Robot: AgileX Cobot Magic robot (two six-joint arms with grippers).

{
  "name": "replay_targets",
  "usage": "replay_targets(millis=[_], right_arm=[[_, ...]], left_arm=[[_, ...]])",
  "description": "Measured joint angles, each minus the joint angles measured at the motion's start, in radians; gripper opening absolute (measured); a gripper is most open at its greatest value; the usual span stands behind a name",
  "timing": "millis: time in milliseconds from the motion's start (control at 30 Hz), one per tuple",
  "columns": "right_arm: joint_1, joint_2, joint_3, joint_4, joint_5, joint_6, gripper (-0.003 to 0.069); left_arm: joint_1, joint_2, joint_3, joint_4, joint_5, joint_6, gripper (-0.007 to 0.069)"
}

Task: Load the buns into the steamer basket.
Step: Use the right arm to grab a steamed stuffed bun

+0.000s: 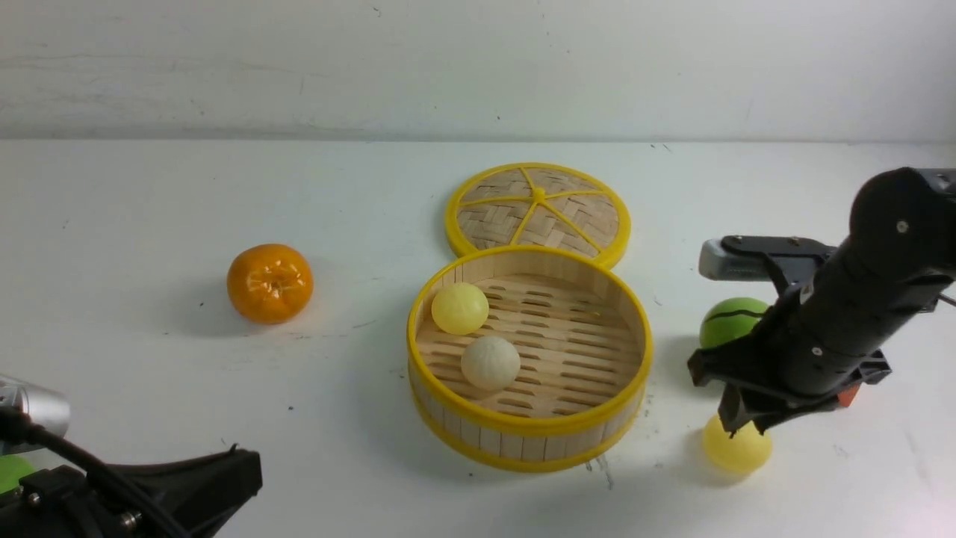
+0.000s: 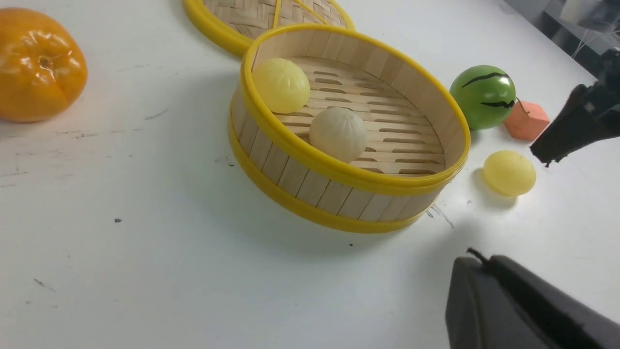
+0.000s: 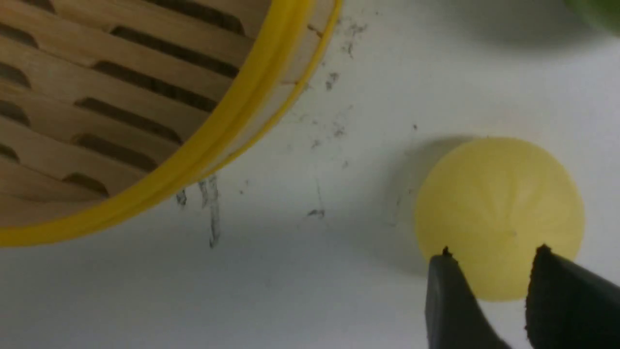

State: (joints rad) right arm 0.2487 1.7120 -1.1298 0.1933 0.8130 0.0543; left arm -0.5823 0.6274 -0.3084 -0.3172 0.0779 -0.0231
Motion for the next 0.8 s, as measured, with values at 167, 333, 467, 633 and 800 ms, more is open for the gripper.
replay_targets(millis=[167,333,467,633,800], right_arm=[[0.000,0.054,-0.019,-0.050,-0.012,0.038,0.0239],[0.000,0.076,-0.020,-0.054,-0.033,0.040,0.0239],[0.000,0.090,-0.021,-0.057,-0.053,0.042,0.0239],[0.000,0.097,-0.021,-0.059,-0.062,0.044,0.0239],[0.000,0.097,-0.021,-0.058,-0.055,0.036,0.0127]], left_arm=[[0.000,0.000,0.000,0.000,0.000,0.000,0.0011],[0.000,0.000,0.000,0.000,0.000,0.000,0.0017],[0.000,0.000,0.000,0.000,0.000,0.000,0.0020],[0.000,0.000,0.000,0.000,0.000,0.000,0.0024],[0.000,0.000,0.000,0.000,0.000,0.000,0.0029]])
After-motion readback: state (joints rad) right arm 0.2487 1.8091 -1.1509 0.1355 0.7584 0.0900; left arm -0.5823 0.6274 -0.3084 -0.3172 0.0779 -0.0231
